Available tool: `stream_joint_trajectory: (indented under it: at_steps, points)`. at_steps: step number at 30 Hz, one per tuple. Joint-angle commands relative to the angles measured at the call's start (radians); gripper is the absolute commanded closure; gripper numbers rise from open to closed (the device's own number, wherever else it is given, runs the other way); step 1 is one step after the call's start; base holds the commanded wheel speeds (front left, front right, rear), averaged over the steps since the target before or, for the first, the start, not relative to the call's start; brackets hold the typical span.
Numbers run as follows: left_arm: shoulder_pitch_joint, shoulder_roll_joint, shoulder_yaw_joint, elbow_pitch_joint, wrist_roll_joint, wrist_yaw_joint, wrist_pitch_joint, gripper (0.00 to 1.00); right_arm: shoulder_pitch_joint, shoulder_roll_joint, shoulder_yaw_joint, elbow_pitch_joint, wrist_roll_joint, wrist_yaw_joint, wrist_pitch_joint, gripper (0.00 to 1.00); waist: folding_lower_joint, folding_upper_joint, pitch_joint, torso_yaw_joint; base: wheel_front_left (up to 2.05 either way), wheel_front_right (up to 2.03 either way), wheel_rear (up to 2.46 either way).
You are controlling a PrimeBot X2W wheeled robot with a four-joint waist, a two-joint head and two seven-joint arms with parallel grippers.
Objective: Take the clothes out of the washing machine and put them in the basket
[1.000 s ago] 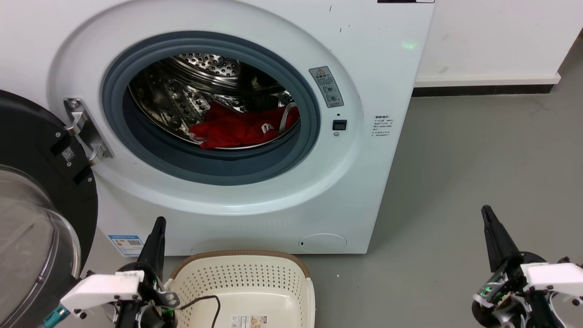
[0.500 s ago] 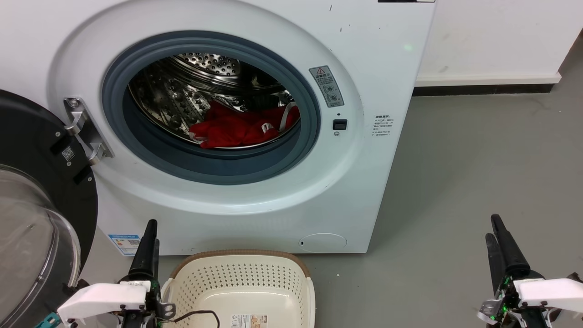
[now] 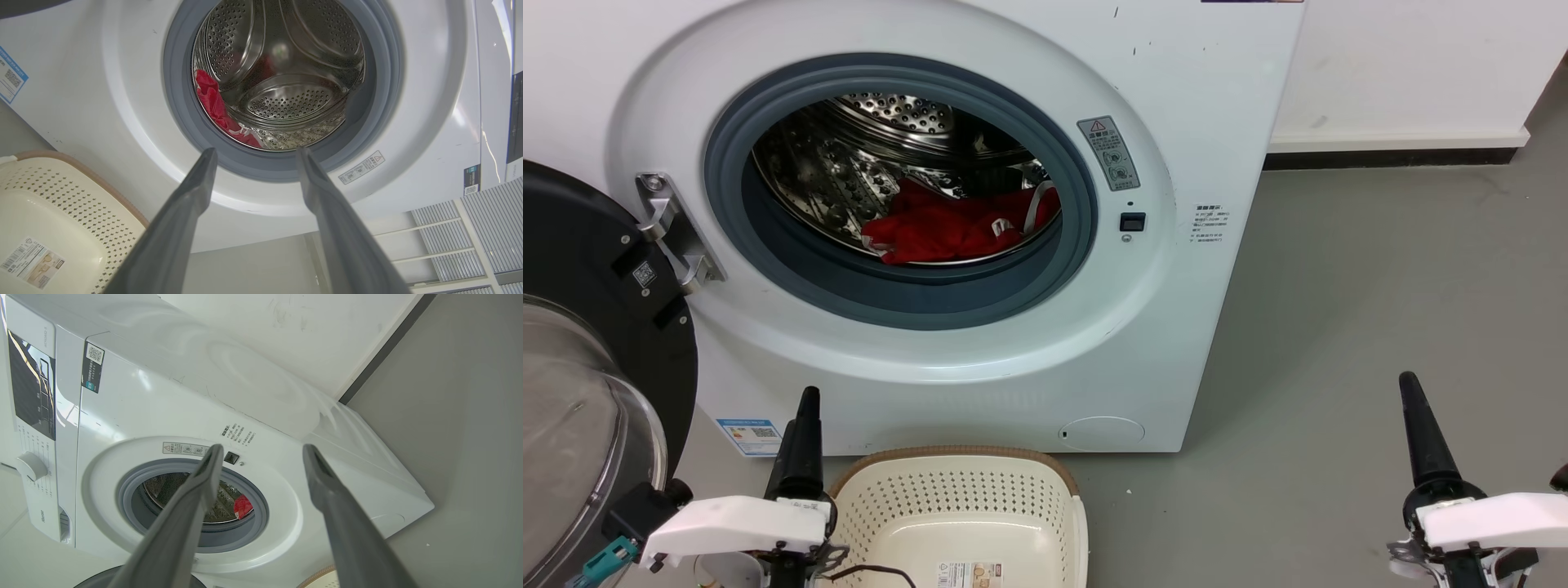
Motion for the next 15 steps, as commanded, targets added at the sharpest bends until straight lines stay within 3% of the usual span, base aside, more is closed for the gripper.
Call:
stream_joint_trajectory:
  at_steps: [1, 15]
  points:
    - [-0.005, 0.004, -0.008, -0.028, 0.058, 0.012, -0.014, 0.0, -0.004, -0.005, 0.007, -0.033, -0.062, 0.0, -0.013, 0.0, 0.0001, 0.0, 0.0, 0.0, 0.0, 0.0, 0.0]
    - [0.014, 0.004, -0.042, -0.068, 0.282, 0.055, -0.061, 0.0, 0.028, -0.005, 0.043, -0.088, -0.348, 0.0, -0.06, 0.0, 0.0001, 0.0, 0.003, 0.002, 0.0, 0.0, 0.0]
